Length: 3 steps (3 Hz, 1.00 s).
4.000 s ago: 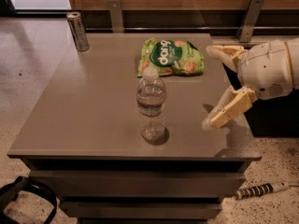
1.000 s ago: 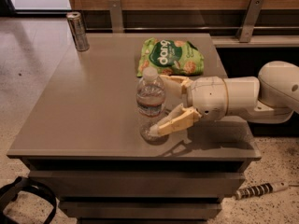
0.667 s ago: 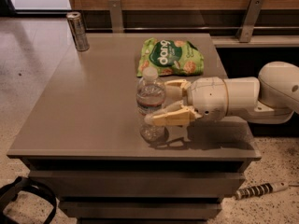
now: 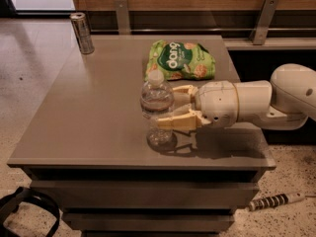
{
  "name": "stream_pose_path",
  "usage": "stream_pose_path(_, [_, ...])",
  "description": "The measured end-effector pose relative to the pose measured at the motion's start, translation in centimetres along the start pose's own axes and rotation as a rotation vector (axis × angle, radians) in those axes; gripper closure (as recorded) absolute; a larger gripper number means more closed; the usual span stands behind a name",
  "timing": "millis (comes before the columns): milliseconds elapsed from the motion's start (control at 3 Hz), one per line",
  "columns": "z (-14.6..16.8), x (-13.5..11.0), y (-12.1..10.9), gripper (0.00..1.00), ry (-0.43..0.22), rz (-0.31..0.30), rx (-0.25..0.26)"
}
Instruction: Move water bottle near redbull can
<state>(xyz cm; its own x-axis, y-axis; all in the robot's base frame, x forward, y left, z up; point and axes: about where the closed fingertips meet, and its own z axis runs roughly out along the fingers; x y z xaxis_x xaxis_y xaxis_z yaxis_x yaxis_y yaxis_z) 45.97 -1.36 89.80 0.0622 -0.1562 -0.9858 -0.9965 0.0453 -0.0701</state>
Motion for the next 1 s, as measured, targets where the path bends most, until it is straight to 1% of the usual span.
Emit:
stream_pose_path(333, [0.17, -0.11, 0.07, 1.00, 0.000, -0.002, -0.004])
stream_pose_path(667, [0.18, -0.11, 0.08, 1.00, 0.000, -0.002, -0.004])
stream_pose_path(1000, [0.58, -1.02, -0.80, 1.00, 0.006, -0.003, -0.027])
